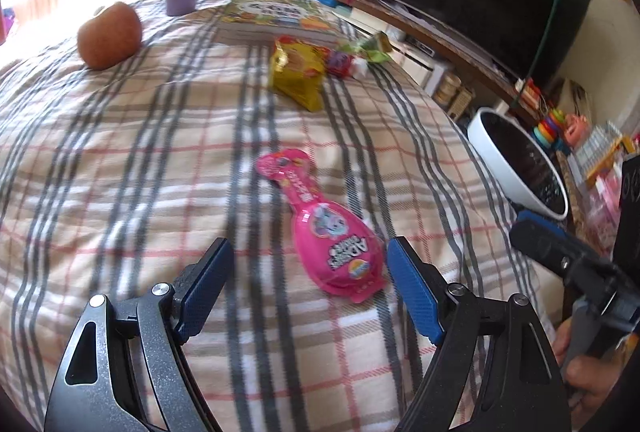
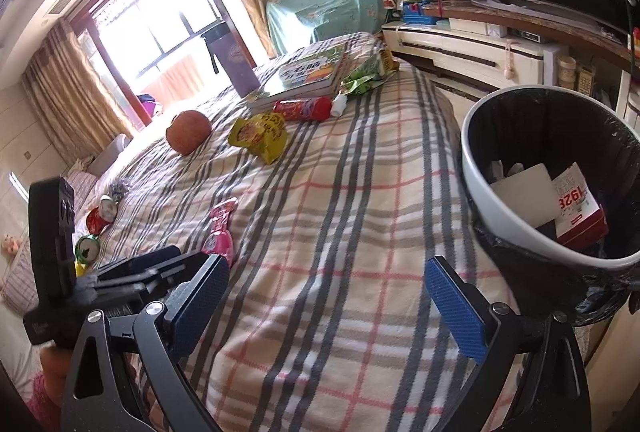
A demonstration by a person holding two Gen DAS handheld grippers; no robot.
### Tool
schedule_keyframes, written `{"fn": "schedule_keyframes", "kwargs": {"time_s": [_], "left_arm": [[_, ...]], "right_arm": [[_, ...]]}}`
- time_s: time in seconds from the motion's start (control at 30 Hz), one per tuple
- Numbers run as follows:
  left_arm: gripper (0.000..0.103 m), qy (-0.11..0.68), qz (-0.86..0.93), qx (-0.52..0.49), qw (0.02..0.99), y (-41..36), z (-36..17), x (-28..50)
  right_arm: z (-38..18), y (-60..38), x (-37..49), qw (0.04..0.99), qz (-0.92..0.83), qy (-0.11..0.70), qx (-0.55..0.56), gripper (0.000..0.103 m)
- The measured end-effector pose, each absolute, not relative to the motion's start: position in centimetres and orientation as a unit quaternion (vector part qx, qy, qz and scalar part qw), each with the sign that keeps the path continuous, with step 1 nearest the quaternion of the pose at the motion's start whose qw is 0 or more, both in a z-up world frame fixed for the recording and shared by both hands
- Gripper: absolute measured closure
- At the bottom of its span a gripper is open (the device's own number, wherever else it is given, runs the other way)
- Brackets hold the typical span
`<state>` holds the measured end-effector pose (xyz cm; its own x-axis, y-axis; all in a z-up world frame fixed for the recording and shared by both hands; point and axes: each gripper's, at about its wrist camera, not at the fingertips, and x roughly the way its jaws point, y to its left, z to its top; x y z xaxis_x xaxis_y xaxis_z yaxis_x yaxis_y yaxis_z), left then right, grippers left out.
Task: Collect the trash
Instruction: 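Move both open tools back over the bed toward the pink candy wrapper, then grasp the pink candy wrapper with the left tool while the right tool grasps the yellow snack bag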
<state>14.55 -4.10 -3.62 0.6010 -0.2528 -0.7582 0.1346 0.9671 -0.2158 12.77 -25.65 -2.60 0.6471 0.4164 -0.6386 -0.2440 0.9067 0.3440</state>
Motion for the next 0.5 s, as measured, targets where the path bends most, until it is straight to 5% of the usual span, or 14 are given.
{"fn": "schedule_keyframes", "kwargs": {"time_s": [0.07, 0.23, 0.5], "left_arm": [[0.025, 0.432, -0.108, -0.035, 0.895, -5.1, -4.1, 14.8], [0.06, 0.433, -0.098, -0.035, 0.896, -4.0, -4.4, 15.5], [0.06, 0.427, -0.073, -0.065, 0.899, 0.6, -4.1, 16.4]], "right_arm": [[-2.5, -25.7, 13.2, 0.9, 0.18, 0.378, 0.118, 0.004], [-2.6, -24.8, 14.7, 0.899, 0.184, 0.379, 0.12, 0.004], [-2.3, -21.3, 18.4, 0.895, 0.213, 0.378, 0.103, 0.02]]}}
